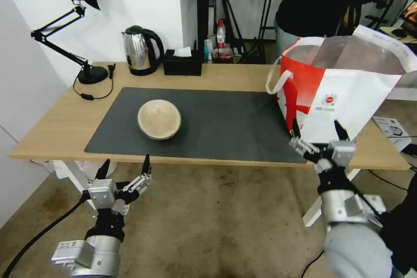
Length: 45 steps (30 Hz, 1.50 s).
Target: Pick up the trash from the table and place it into the takeout bag.
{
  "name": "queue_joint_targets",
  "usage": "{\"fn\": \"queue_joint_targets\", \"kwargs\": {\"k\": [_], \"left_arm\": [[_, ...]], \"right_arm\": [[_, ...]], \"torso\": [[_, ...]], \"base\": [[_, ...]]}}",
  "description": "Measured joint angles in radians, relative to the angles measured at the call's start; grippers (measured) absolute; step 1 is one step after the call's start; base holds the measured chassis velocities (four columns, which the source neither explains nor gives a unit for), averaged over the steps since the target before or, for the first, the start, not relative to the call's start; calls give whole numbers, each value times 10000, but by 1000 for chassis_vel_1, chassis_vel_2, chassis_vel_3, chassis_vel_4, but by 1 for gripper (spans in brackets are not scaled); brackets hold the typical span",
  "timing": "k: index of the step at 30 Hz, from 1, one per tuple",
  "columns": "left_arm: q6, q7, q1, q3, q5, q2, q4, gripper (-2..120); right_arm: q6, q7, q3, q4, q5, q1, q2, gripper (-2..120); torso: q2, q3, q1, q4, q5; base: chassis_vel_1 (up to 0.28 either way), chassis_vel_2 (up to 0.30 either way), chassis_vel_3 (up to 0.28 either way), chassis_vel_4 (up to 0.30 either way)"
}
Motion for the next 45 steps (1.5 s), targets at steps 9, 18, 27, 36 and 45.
{"fn": "queue_joint_targets", "kwargs": {"k": [9, 18, 27, 36, 45], "left_arm": [[39, -10, 42, -10, 3, 2, 0, 100], [48, -10, 30, 2, 4, -7, 11, 100], [54, -10, 11, 15, 6, -11, 53, 100], [59, -12, 47, -12, 6, -10, -5, 100], [61, -14, 55, -2, 19, -12, -8, 100]], "right_arm": [[-1, 205, -222, 107, -363, -504, 44, 100], [-26, 353, -493, 360, -221, -991, 181, 100], [43, 323, -518, 418, -266, -1158, 216, 100], [35, 275, -666, 601, -348, -1574, 180, 100], [74, 124, -729, 623, -549, -1914, 211, 100]], "torso": [[0, 0, 0, 2, -1], [-1, 1, -1, 0, 1], [-2, 1, 0, 0, 1], [-3, 1, 0, 0, 0], [-2, 1, 0, 0, 0]], "base": [[0, 0, 0, 0], [0, 0, 0, 0], [0, 0, 0, 0], [0, 0, 0, 0], [0, 0, 0, 0]]}}
